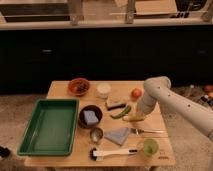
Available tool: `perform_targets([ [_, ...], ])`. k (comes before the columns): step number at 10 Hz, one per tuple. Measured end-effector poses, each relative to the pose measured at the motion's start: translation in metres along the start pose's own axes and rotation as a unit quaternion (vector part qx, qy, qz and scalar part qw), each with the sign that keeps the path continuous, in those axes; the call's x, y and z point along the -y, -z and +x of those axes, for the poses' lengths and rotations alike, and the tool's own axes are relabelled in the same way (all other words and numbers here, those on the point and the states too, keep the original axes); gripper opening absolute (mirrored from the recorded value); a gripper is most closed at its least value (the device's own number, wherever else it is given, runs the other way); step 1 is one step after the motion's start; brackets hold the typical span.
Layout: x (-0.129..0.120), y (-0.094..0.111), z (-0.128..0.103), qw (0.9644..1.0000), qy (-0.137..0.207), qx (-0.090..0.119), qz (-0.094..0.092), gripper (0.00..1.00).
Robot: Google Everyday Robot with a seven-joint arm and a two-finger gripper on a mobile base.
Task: Place banana in metal cup
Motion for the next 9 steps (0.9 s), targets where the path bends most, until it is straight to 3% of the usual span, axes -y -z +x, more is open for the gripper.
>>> perform_targets([
  [1, 0.000, 0.001, -0.001, 0.9999, -0.010, 0.002, 0.001, 0.76],
  [2, 0.000, 0.002, -0.001, 0.9998, -0.018, 0.003, 0.003, 0.80],
  [5, 0.001, 0.002, -0.003, 0.9995, -0.031, 0.005, 0.003, 0.80],
  [9, 0.001, -0.010, -0.007, 0.9979, -0.061, 0.003, -0.020, 0.80],
])
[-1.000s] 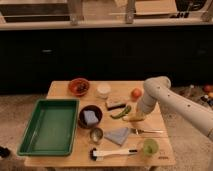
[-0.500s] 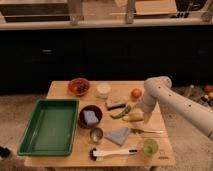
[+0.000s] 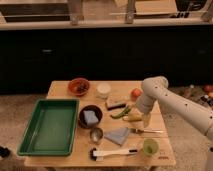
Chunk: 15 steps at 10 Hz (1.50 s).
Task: Place banana in metal cup
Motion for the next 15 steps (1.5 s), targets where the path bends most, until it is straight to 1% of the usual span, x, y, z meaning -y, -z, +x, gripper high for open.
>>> perform_targets([
  [2, -0.002, -0.009, 0.002, 0.9994, -0.030, -0.007, -0.016, 0.80],
  [3, -0.002, -0.013, 0.003, 0.9985, -0.051, -0.008, -0.021, 0.80],
  [4, -0.005, -0.015, 0.006, 0.9978, -0.061, -0.010, -0.024, 0.80],
  [6, -0.006, -0.020, 0.005, 0.9975, -0.062, -0.011, -0.031, 0.80],
  [7, -0.005, -0.022, 0.004, 0.9975, -0.061, -0.011, -0.033, 0.77],
  [9, -0.009, -0.025, 0.005, 0.9969, -0.069, -0.015, -0.037, 0.58],
  [10, -0.009, -0.025, 0.005, 0.9966, -0.071, -0.018, -0.037, 0.46],
  [12, -0.006, -0.026, 0.003, 0.9967, -0.070, -0.020, -0.035, 0.27],
  [13, -0.006, -0.026, 0.003, 0.9967, -0.070, -0.021, -0.036, 0.16],
  [15, -0.007, -0.025, 0.004, 0.9964, -0.075, -0.021, -0.034, 0.00],
])
